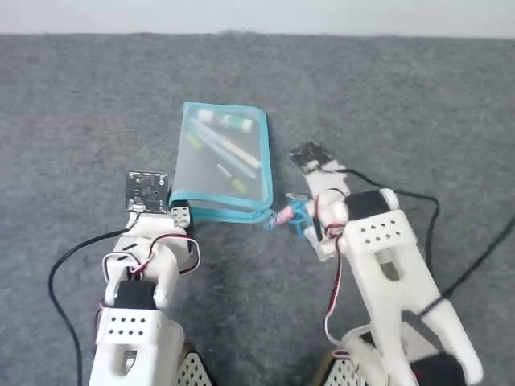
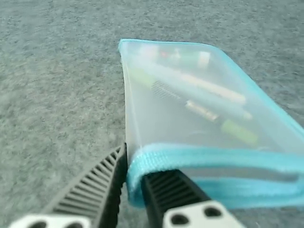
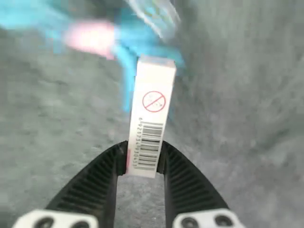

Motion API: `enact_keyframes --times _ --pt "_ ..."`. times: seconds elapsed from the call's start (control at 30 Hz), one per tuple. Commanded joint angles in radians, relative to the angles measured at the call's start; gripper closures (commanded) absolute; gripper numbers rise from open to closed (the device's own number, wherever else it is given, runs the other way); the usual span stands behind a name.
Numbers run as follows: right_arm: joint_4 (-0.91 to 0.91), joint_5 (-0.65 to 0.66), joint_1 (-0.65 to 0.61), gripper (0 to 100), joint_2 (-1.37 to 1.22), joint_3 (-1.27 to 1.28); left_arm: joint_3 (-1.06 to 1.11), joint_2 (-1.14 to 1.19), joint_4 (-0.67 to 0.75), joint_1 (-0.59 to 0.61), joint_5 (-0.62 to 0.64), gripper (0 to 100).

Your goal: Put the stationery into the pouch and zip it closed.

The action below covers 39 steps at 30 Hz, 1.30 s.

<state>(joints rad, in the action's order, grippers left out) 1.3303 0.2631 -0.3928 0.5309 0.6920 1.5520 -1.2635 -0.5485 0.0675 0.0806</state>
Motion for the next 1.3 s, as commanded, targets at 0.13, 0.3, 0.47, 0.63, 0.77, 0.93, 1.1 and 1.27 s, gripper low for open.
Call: enact_keyframes --times 0.13,0.3,0.47,0.63,0.77,0.93,1.1,1.27 --pt "0.105 0.014 -0.245 99.1 0.094 -0.201 -0.028 -0.021 0.035 -0.020 0.006 99" --pt "0.097 0.014 -0.305 99.1 -0.015 -0.275 -0.005 -0.021 0.037 -0.107 -0.080 99" --pt "0.101 0.014 -0.305 99.1 -0.186 -0.333 -0.005 -0.021 0.037 -0.152 -0.097 99" --pt "0.104 0.005 -0.298 99.1 -0.341 -0.404 -0.007 -0.021 0.038 -0.152 -0.097 99" --pt "0.107 -0.037 -0.298 99.1 -0.430 -0.506 -0.007 -0.021 0.038 -0.153 -0.101 99" --pt "0.179 -0.043 -0.298 99.1 -0.549 -0.717 -0.002 -0.021 0.034 -0.216 -0.104 99" --pt "0.294 -0.046 -0.275 98.9 -0.733 -0.996 -0.001 -0.021 0.031 -0.287 -0.132 99" --pt "0.415 -0.052 -0.242 92.9 -0.914 -1.238 0.010 -0.021 0.011 -0.327 -0.195 99"
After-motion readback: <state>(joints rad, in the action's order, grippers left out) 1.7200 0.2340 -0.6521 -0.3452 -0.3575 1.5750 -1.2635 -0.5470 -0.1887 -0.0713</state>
